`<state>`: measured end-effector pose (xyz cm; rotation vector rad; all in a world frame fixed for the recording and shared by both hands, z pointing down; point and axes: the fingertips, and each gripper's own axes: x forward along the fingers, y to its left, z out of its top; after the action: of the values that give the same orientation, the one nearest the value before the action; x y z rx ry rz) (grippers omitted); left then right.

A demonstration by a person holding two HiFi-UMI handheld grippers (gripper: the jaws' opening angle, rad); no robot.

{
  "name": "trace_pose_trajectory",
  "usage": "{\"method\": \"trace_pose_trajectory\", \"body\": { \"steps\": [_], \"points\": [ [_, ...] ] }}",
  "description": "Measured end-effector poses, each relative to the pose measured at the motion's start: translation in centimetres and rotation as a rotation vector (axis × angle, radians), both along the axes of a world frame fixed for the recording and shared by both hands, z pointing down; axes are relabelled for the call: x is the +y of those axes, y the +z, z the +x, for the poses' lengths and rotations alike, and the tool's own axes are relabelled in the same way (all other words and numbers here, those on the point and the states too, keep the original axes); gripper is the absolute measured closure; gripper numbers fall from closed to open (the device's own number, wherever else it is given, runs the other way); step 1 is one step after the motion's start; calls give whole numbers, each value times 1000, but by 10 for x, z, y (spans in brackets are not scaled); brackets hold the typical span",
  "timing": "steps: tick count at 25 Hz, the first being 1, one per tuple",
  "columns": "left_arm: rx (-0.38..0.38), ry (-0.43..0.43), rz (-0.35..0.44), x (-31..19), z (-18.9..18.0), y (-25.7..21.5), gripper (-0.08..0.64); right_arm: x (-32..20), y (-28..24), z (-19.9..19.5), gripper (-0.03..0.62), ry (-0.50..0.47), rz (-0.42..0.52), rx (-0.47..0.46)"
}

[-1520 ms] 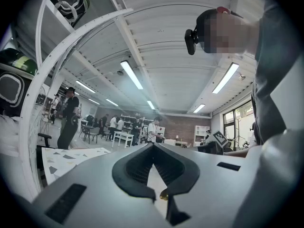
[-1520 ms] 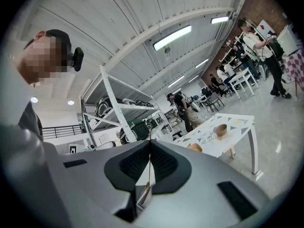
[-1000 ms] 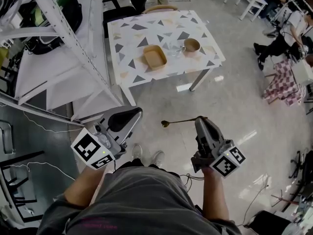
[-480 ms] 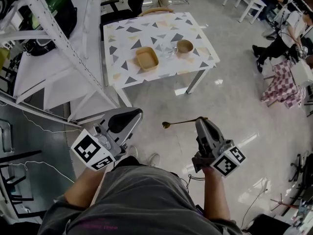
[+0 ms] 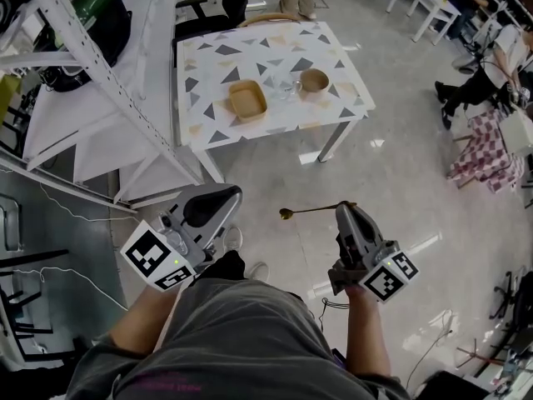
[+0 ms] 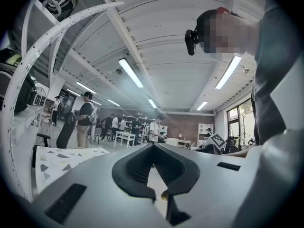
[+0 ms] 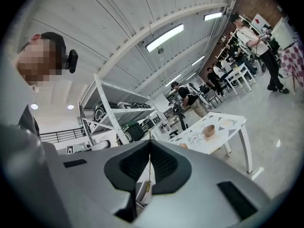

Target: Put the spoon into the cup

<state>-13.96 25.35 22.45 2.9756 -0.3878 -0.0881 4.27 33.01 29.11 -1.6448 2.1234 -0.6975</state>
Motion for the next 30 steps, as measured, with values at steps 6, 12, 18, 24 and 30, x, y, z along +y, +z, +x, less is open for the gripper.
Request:
{"method": "trace_pose_trajectory", "body": {
  "steps": [6, 12, 18, 24, 30],
  "points": [
    [2, -2, -2, -16, 15, 4, 545, -15, 5, 14, 569, -2, -3, 1],
    [5, 3, -9, -43, 32, 12, 545, -42, 10, 31, 569, 6, -4, 8],
    [3, 15, -21, -85, 49, 22, 545, -82, 20, 43, 569, 12, -16, 10],
    [-3, 31, -43, -137, 63, 29, 545, -129, 28, 57, 569, 31, -42, 8],
    [-14, 59, -63, -194, 78, 37, 545, -180, 33, 66, 569, 55, -60, 0]
  ]
}}
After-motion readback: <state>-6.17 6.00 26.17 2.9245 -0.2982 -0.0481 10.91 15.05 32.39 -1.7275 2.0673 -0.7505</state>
